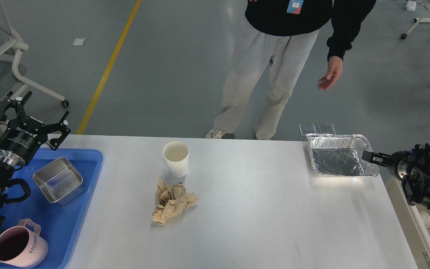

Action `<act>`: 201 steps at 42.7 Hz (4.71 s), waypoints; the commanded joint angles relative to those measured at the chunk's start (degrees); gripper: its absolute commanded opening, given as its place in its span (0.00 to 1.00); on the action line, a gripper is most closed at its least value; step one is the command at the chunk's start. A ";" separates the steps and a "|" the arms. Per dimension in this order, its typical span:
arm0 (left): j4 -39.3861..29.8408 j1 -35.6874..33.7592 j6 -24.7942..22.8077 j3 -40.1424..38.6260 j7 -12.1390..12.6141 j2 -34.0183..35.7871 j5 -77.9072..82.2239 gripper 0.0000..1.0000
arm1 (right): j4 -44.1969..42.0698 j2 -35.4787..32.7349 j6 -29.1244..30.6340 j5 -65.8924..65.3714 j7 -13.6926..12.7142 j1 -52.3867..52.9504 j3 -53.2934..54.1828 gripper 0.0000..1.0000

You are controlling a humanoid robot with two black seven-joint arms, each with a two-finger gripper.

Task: Tidy desktop
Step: 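Reach the right gripper toward the foil tray's far edge, then grasp the foil tray's edge with the right gripper, then lift the foil tray upright with the right gripper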

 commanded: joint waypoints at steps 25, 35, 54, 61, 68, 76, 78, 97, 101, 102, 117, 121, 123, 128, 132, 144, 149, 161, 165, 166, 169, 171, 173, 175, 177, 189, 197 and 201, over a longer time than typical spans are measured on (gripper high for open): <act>-0.08 1.04 -0.79 -0.45 0.00 2.34 0.00 0.98 | 0.61 13.97 3.62 4.41 3.84 11.43 -5.24 0.96; -0.08 1.04 -0.79 -0.45 0.00 2.35 0.00 0.98 | 0.34 15.66 3.62 4.24 3.76 9.24 -10.88 0.96; -0.08 1.48 -0.79 -0.36 0.09 2.26 0.00 0.98 | -0.27 15.39 -0.24 3.62 3.76 3.08 -15.02 0.91; -0.08 2.00 -0.87 -0.36 0.09 2.35 0.00 0.98 | -0.27 15.48 -1.12 3.45 3.76 2.64 -16.59 0.78; -0.16 2.18 -1.14 -0.36 0.00 2.35 0.00 0.98 | -0.36 15.48 -1.56 3.45 3.58 1.68 -18.44 0.60; -0.16 2.18 -1.23 -0.45 0.00 2.35 0.00 0.98 | -1.85 15.22 -1.56 3.54 3.32 0.36 -18.53 0.54; -0.16 2.10 -1.23 -0.45 0.09 2.35 0.00 0.98 | -2.12 15.31 -1.56 3.54 3.32 0.01 -18.53 0.52; -0.16 2.18 -1.31 -0.45 0.00 2.35 0.00 0.98 | -2.38 15.13 -2.44 4.50 3.58 -1.22 -18.53 0.51; -0.16 2.18 -1.23 -0.45 0.00 2.35 0.00 0.98 | -2.38 14.87 -2.62 4.59 3.67 -1.75 -18.44 0.52; -0.16 2.18 -1.31 -0.45 0.00 2.35 0.00 0.98 | -2.29 14.87 -2.70 4.68 3.67 -1.75 -18.44 0.52; -0.16 2.18 -1.23 -0.45 0.00 2.35 0.00 0.98 | -2.38 14.60 -3.76 4.50 4.55 -2.28 -18.44 0.16; -0.16 2.27 -1.23 -0.45 0.00 2.35 0.00 0.98 | -2.38 14.60 -3.67 4.50 4.63 -2.28 -18.53 0.00; -0.16 2.27 -1.23 -0.45 0.00 2.26 0.00 0.98 | -2.38 14.60 -3.67 4.50 4.81 -2.19 -18.53 0.00; -0.16 2.27 -1.23 -0.36 0.08 2.26 0.00 0.98 | -2.38 14.60 -3.67 4.33 5.25 -2.28 -18.62 0.00; -0.16 2.27 -1.23 -0.36 0.08 2.35 0.00 0.98 | -2.38 14.60 -3.67 4.33 6.12 -2.37 -18.62 0.00; -0.16 2.27 -1.23 -0.36 0.09 2.35 0.00 0.98 | -2.38 13.20 -3.23 4.24 12.45 -1.93 -18.62 0.00; -0.16 2.45 -1.23 -0.36 0.09 2.35 0.00 0.98 | -2.29 12.50 -3.06 4.33 15.18 -1.58 -18.71 0.00; -0.16 2.45 -1.23 0.08 0.09 2.35 0.00 0.98 | -2.29 8.72 0.89 4.68 24.40 1.58 -18.53 0.00; -0.16 2.45 -1.23 0.17 0.09 2.35 0.00 0.98 | -2.29 6.87 2.39 4.68 26.69 3.51 -18.53 0.00; -0.16 2.45 -1.23 0.17 0.09 2.35 0.00 0.98 | -2.29 6.87 2.39 4.68 26.69 3.52 -18.53 0.00; -0.16 2.45 -1.23 0.34 0.09 2.35 0.09 0.98 | -2.21 4.85 4.23 4.68 28.98 5.98 -18.27 0.00; -0.16 2.45 -1.23 0.34 0.09 2.35 0.09 0.98 | -2.21 4.06 5.03 4.76 29.85 6.94 -18.09 0.00; -0.16 2.45 -1.14 0.43 0.09 2.35 0.09 0.98 | -2.21 3.53 5.82 4.94 30.38 7.74 -17.83 0.00; -0.16 2.45 -1.14 0.43 0.09 2.35 0.09 0.98 | -2.29 2.92 6.96 6.08 30.47 8.44 -17.83 0.00; -0.16 2.45 -1.23 0.43 0.17 2.35 0.09 0.98 | -2.38 2.21 8.54 8.27 30.47 8.88 -17.83 0.00; -0.16 2.45 -1.14 0.43 0.17 2.43 0.09 0.98 | -2.29 -2.70 16.87 12.59 31.17 11.60 -17.83 0.00; -0.16 2.45 -1.14 0.61 0.26 2.43 0.18 0.98 | -2.38 -4.64 22.25 14.86 31.35 15.21 -17.74 0.00; -0.16 2.45 -1.23 0.70 0.26 2.43 0.18 0.98 | -3.17 -4.65 26.55 20.40 31.00 16.70 -17.74 0.00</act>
